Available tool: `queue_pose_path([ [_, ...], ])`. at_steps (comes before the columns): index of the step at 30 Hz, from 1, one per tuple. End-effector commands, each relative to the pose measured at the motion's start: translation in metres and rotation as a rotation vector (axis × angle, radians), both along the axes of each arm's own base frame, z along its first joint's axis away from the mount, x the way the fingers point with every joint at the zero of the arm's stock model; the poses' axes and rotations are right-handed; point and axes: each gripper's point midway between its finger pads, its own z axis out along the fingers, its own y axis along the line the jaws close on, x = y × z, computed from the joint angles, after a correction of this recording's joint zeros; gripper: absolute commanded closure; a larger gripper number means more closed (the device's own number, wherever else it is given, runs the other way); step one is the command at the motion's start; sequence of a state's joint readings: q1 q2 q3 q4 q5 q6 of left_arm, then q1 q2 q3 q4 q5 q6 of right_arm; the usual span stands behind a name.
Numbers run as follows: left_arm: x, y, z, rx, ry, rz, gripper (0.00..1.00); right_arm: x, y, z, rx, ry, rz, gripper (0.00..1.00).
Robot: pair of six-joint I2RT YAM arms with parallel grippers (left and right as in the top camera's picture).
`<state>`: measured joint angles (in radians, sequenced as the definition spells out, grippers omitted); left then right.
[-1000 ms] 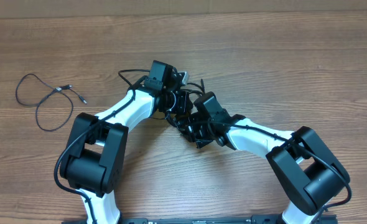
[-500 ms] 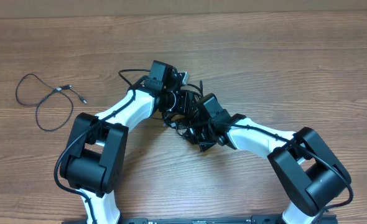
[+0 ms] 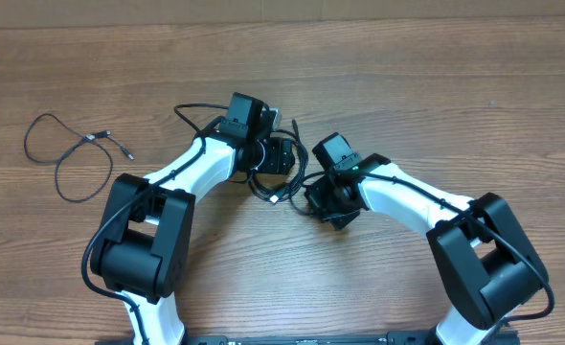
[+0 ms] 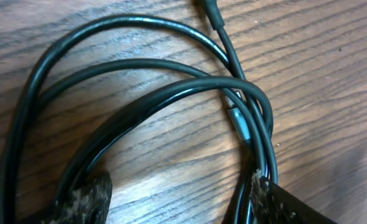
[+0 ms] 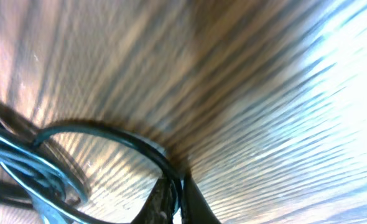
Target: Untangle cables
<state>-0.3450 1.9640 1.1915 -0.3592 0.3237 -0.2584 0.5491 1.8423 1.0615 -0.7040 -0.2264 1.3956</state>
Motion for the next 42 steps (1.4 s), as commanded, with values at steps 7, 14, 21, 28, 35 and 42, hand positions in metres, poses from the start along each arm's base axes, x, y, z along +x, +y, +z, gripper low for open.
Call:
queue_pose_path([
  [7,0.009,0.021,-0.008,0.096,-0.021,0.048,0.28,0.027,-0.082,0.038,-0.503,-0.092,0.065,0.96],
  [14,0.008,0.02,-0.007,0.089,-0.019,0.043,0.33,0.03,-0.076,0.037,-0.474,-0.1,0.061,0.9],
  [21,0.006,0.013,-0.005,0.052,-0.009,0.026,0.4,0.042,0.001,0.039,-0.084,-0.234,0.546,0.37],
  [28,0.004,0.007,-0.003,0.014,0.002,0.008,0.44,0.028,0.003,0.032,-0.098,-0.216,0.634,0.37],
  [35,-0.003,-0.008,0.003,-0.073,0.022,-0.044,0.53,0.012,-0.012,0.011,-0.138,-0.163,0.639,0.41],
  [42,-0.008,-0.02,0.008,-0.116,0.017,-0.101,0.53,0.009,-0.016,0.007,-0.153,-0.156,0.705,0.42],
])
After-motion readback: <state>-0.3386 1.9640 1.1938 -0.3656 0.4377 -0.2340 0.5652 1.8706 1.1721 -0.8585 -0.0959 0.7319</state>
